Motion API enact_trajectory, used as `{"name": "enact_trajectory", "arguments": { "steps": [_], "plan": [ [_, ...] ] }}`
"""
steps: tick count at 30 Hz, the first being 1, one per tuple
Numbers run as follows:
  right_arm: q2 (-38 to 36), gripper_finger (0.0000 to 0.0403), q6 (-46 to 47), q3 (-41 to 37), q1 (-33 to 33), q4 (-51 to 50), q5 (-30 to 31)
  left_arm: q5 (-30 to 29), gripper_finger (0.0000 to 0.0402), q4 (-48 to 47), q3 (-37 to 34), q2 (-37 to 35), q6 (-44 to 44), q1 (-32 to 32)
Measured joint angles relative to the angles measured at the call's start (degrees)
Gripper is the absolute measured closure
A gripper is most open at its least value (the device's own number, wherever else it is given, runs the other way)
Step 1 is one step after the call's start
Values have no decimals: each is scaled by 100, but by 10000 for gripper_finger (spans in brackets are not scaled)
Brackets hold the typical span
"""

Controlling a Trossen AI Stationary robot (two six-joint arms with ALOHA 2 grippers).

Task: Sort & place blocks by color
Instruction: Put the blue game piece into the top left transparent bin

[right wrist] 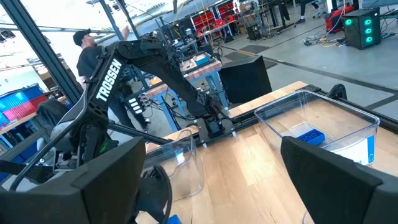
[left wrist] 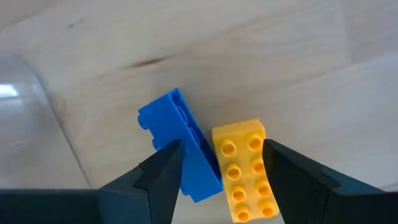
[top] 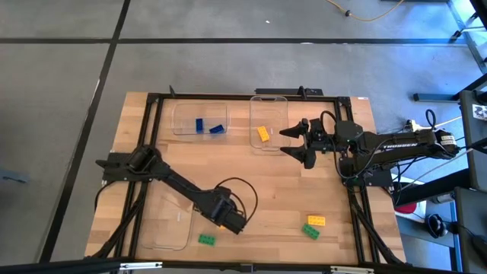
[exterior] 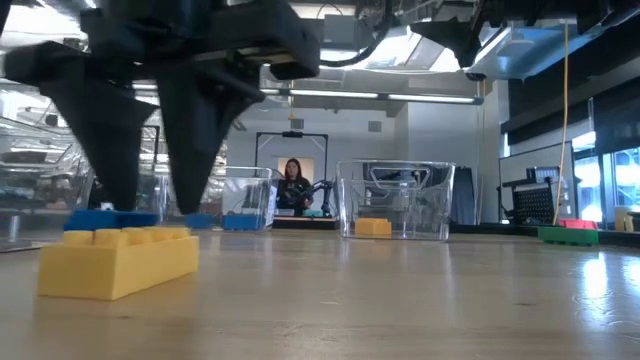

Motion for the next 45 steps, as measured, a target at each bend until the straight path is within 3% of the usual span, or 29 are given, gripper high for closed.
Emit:
{"name": "enact_trajectory", "arguments": {
  "steps": [15, 22, 45],
  "plan": [
    [0, 25, 0, 0, 0, -2, 0, -446, 189, 496, -5, -47, 1219, 456],
    [2, 25, 0, 0, 0, -29, 2, -746, 189, 24, 129, -249, 1205, 501],
    [2, 25, 64, 0, 2, -41, 7, -547, 189, 210, -59, 331, 945, 553]
  ]
}}
